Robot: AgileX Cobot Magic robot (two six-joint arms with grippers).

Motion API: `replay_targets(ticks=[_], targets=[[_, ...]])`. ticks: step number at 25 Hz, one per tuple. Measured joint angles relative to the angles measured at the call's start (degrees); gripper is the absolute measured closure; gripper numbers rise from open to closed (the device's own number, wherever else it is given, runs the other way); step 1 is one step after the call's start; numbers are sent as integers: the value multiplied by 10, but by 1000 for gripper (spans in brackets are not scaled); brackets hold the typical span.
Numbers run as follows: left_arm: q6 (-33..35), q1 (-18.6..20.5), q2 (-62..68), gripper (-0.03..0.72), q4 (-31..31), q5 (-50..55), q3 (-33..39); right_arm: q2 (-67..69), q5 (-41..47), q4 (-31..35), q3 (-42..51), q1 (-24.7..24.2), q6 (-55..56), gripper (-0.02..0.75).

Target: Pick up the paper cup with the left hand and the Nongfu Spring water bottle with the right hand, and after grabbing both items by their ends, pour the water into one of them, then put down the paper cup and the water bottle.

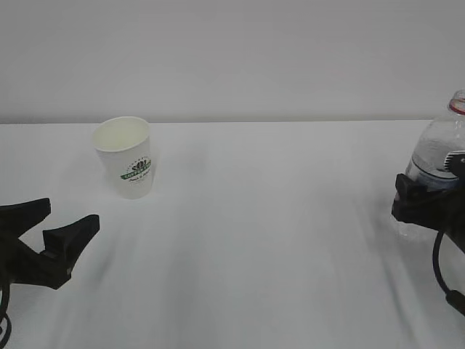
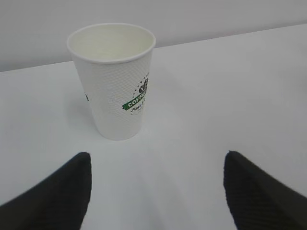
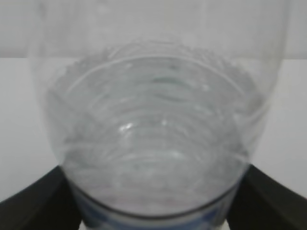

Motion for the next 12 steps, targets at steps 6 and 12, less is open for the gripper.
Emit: replay_targets(ticks=[6,12], targets=[[0,0,0,64,-1,0,0,25,0,4,-28,0,0,141],[0,0,0,67,-6,0,0,35,0,5,-35,0,-3,151]])
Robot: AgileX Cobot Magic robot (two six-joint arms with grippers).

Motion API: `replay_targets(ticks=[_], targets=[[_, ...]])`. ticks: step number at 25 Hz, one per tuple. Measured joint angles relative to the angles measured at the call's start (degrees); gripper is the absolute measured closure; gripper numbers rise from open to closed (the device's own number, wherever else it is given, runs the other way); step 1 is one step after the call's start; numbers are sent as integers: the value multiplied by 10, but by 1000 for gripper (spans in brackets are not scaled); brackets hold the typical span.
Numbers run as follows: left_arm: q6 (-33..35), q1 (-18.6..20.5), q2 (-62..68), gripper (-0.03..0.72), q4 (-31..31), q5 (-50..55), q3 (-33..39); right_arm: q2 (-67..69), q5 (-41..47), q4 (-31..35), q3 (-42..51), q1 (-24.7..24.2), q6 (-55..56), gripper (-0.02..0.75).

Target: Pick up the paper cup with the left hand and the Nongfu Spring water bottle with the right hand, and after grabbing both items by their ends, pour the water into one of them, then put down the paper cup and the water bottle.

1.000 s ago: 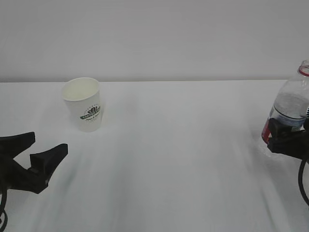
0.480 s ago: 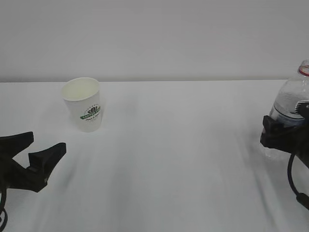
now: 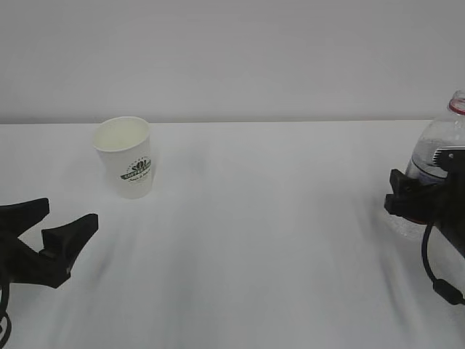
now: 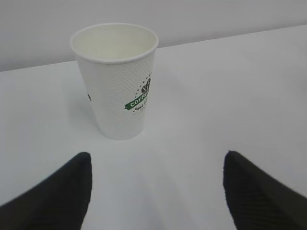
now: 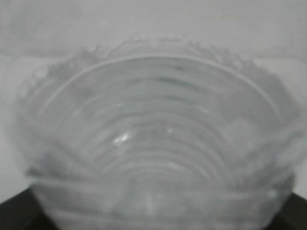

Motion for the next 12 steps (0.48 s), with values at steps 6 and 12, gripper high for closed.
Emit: replay_targets(ticks=[6,12], targets=[[0,0,0,117,-3,0,0,0,0,1,0,0,-9,195],[0,0,0,167,-4,0,0,0,-11,1,12,0,-10,224]])
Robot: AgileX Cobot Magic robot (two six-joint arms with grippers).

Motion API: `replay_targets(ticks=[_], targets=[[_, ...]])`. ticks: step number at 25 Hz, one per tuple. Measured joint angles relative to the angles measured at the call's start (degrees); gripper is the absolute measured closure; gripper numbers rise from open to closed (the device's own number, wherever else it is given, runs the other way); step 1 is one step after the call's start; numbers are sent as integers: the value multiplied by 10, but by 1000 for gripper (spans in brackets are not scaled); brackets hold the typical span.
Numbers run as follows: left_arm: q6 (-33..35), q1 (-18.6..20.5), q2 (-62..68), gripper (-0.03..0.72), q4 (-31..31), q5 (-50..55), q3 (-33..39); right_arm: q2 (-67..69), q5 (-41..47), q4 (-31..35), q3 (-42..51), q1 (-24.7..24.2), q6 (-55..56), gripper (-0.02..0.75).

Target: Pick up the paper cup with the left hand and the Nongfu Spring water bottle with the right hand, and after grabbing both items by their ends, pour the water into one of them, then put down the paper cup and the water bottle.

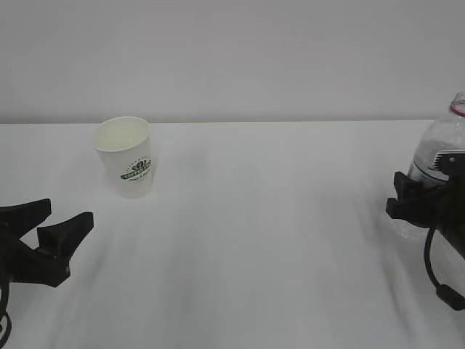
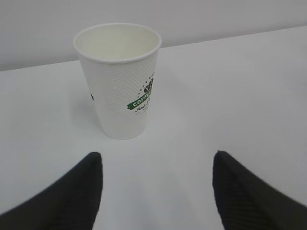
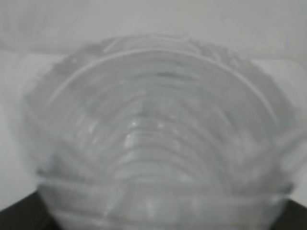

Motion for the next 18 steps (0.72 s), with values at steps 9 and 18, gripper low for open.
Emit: replay_targets(ticks=[9,18], targets=[[0,0,0,171,0,0,0,-16,-10,-21,31,0,-2,273],[0,0,0,172,0,0,0,-96,36,-61,75,0,-2,274]])
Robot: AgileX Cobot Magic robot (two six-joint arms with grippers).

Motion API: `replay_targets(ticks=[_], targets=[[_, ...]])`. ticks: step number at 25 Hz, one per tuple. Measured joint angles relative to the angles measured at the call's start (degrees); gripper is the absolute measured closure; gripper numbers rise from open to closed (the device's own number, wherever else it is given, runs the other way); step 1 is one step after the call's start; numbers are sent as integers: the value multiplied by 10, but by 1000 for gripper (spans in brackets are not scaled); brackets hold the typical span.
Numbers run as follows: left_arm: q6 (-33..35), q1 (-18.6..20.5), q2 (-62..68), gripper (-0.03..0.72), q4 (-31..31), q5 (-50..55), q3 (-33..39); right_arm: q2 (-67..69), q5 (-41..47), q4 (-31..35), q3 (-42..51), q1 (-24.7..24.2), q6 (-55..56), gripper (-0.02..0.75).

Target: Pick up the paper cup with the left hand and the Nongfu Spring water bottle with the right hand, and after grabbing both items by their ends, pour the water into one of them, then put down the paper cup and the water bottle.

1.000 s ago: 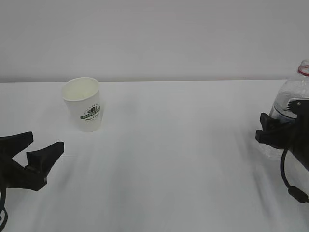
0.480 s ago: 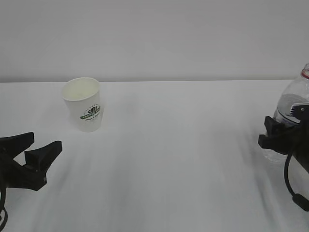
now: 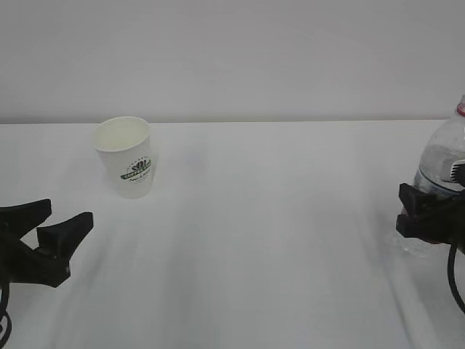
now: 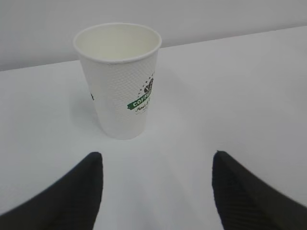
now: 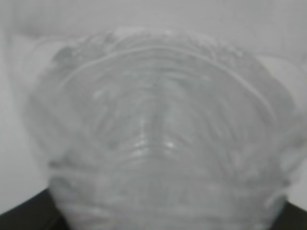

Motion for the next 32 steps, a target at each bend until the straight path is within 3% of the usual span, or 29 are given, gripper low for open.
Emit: replay_targets(ticks=[32], targets=[[0,0,7,172,-2,0,0,-299,191,-79,17,0,0,277]])
